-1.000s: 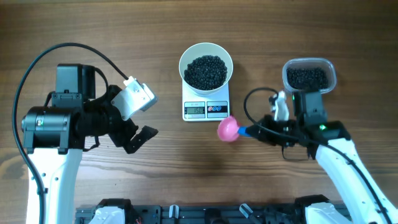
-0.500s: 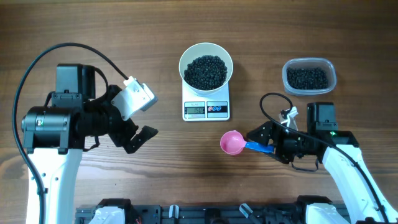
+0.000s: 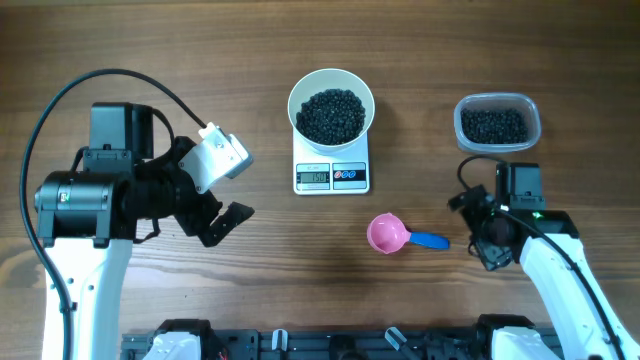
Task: Scoop item into bowl and weigh 150g on scale
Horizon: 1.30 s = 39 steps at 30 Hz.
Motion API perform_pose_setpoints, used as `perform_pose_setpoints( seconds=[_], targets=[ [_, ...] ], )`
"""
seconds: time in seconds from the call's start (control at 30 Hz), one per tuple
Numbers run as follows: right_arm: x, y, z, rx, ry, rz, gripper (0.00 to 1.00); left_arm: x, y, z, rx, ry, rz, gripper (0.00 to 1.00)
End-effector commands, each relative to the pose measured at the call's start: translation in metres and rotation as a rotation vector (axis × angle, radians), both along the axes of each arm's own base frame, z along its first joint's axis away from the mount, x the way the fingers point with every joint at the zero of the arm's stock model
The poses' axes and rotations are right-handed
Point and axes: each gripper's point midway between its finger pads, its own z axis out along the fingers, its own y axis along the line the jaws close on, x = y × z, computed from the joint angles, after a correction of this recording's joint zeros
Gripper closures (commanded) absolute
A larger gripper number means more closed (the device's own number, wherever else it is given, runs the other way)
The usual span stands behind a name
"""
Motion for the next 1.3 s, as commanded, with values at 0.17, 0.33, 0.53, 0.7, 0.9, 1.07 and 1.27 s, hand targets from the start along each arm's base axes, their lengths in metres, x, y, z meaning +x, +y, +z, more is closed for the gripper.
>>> perform_pose_setpoints(
  seconds=[0.17,0.33,0.53,0.7,0.9,1.07,1.27],
  targets=[
    [0.092,0.0,0.223,-0.029,-0.822,0.032,0.0,0.0,0.001,0.006,-0.004,-0.028,-0.008,0.0],
    [0.071,0.016,0.295,0.175,-1.068,-0.04,0.0,0.0,0.001,0.006,-0.004,-0.028,-0.008,0.0],
    [0.045,0.045,0.255,0.433,-0.827,-0.089,0.0,0.0,0.001,0.006,-0.004,-0.028,-0.008,0.0],
    [0.03,0.05,0.31,-0.029,-1.169,0.406,0.0,0.0,0.001,0.006,-0.004,-0.028,-0.008,0.0],
    [-0.003,0.057,0.323,-0.476,-1.311,0.773,0.0,0.0,0.001,0.006,-0.004,-0.028,-0.008,0.0],
    [-0.026,0.058,0.308,-0.568,-1.364,0.815,0.0,0.0,0.001,0.006,-0.004,-0.028,-0.008,0.0],
    [-0.039,0.059,0.277,-0.748,-1.426,0.89,0.0,0.0,0.001,0.006,-0.004,-0.028,-0.008,0.0]
  ],
)
